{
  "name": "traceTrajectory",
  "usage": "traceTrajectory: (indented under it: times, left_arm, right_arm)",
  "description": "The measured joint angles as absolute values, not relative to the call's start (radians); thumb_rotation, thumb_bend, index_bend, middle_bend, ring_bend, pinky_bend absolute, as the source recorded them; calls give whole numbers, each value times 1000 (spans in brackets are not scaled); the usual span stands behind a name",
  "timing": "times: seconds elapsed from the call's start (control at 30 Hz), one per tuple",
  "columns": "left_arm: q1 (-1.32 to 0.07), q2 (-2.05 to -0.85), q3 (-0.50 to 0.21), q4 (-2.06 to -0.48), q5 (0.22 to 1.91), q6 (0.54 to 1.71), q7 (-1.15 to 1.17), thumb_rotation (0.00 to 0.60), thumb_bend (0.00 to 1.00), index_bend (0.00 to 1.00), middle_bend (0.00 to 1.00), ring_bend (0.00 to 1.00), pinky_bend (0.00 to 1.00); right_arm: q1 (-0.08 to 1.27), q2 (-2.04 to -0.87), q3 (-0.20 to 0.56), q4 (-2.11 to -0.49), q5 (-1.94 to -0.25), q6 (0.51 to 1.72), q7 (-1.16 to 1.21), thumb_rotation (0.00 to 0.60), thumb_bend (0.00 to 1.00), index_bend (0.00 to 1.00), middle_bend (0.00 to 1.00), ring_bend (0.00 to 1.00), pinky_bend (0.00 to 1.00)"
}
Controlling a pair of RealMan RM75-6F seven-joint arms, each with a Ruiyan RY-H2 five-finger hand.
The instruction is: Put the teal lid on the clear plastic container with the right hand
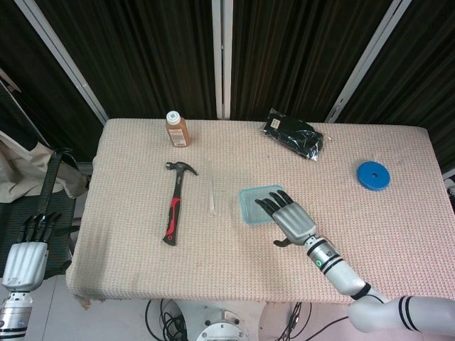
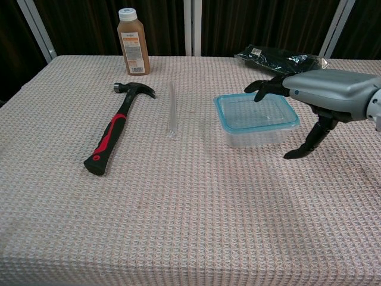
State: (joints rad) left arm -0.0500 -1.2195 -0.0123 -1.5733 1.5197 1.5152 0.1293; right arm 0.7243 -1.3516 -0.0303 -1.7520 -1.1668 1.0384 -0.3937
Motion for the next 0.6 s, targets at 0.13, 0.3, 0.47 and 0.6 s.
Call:
traceTrajectory:
  times: [0.13, 0.3, 0.47, 0.6]
  left_arm:
    - [-54, -1220, -13, -1575, 1524, 1513, 133, 600, 0, 77, 67, 0, 0]
    - [-56, -1221, -13, -1579, 1528, 1512, 137, 600, 0, 77, 67, 0, 0]
    - [-49, -1220, -11, -1580, 1525, 1520, 137, 600, 0, 77, 67, 0, 0]
    - [-46, -1220, -9, -1579, 1524, 1520, 135, 600, 0, 77, 67, 0, 0]
  right_arm:
    - [664, -1325, -74, -1758, -1230, 1069, -346, 600, 33, 0, 177, 0, 0]
    - [644, -1328, -80, -1729, -1241, 1055, -319, 600, 34, 0, 182, 0, 0]
    - [641, -1343, -64, -1696, -1230, 1016, -307, 600, 34, 0, 183, 0, 0]
    - [639, -1352, -54, -1679, -1223, 995, -302, 600, 34, 0, 183, 0, 0]
